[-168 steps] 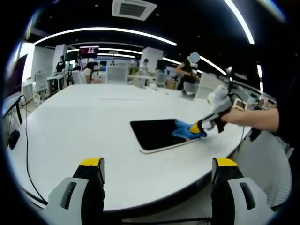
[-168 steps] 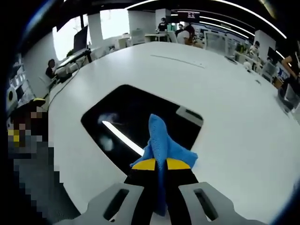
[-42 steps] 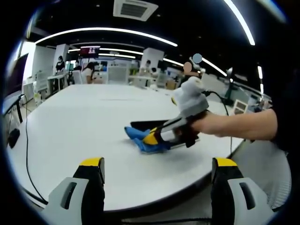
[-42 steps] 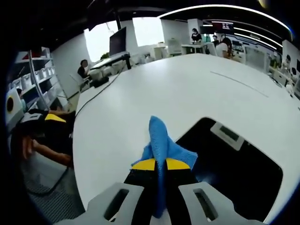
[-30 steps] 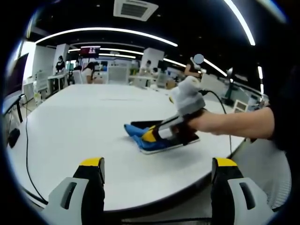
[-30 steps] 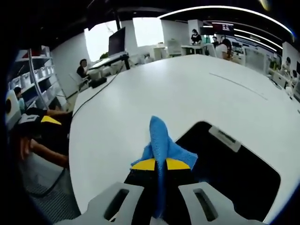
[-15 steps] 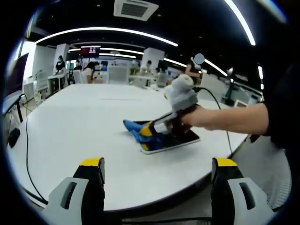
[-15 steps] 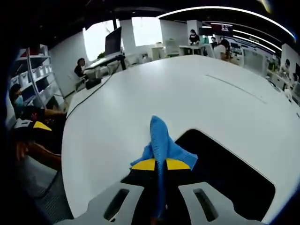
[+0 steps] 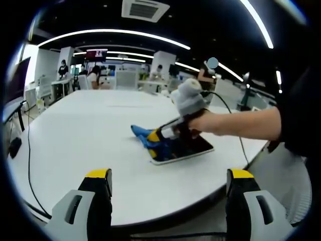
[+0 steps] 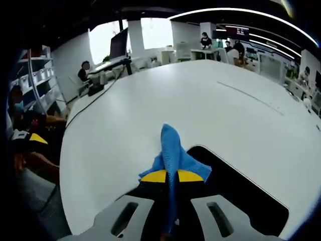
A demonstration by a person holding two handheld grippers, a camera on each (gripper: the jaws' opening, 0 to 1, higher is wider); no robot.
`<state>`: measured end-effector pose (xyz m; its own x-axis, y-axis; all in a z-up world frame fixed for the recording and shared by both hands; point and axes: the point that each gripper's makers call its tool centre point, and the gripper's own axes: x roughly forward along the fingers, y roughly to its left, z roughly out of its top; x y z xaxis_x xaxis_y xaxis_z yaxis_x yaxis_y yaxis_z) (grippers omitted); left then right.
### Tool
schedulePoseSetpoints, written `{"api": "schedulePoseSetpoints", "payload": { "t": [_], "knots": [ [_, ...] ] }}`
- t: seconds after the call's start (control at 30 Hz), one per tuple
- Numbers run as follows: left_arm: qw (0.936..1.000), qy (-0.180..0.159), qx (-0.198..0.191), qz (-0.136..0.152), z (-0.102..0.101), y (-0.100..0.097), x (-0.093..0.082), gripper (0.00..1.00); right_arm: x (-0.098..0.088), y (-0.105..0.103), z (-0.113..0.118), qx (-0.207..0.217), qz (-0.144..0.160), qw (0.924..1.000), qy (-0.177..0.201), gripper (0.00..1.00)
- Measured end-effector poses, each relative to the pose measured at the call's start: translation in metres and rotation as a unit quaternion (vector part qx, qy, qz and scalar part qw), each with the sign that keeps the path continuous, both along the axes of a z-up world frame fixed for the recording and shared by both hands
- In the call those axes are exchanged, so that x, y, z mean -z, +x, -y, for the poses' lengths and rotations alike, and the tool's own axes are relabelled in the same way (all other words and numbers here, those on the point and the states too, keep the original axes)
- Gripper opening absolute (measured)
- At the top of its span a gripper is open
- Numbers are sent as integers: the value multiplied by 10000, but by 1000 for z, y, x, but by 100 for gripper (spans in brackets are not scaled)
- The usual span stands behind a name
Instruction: Wipe the mirror surface with the cleaning cloth until all visible marks leave the cleaned area.
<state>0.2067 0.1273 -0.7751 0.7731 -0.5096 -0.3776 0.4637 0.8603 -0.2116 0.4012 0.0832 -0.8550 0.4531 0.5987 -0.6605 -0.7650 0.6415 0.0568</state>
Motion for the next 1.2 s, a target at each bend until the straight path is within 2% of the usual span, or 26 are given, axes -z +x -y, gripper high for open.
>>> {"api": "schedulePoseSetpoints", "payload": {
  "t": [0.93,1.2],
  "knots": [
    [10000,33,17,-40,0,-1,1,95,-1,34,2,216,147,9996,-133,1],
    [10000,50,23,-53,0,-1,2,95,-2,35,2,279,99,9995,-106,1]
  ]
}}
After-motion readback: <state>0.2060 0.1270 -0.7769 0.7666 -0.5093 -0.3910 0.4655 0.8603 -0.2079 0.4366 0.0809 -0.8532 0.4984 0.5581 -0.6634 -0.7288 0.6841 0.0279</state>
